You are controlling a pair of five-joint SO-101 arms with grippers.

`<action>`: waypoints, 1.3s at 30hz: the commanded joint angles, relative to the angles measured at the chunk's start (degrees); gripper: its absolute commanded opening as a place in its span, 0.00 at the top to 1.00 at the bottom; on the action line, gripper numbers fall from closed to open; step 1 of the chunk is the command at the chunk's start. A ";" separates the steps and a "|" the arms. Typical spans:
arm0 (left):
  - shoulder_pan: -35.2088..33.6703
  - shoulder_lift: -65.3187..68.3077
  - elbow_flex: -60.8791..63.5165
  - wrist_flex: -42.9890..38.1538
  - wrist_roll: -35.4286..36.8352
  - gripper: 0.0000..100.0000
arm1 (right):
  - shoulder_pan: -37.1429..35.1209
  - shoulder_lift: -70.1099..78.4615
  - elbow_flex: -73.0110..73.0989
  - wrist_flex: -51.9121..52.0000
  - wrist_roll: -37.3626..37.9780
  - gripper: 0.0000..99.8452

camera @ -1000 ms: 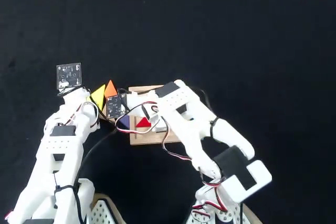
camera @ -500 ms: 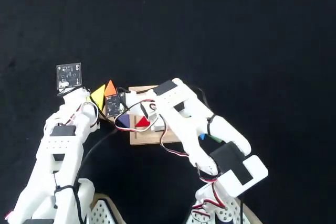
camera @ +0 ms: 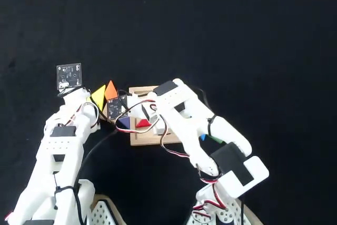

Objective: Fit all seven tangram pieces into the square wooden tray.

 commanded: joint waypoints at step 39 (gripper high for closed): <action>1.01 -0.70 -0.66 -1.05 0.44 0.94 | 6.51 14.64 -21.05 5.63 -11.52 0.99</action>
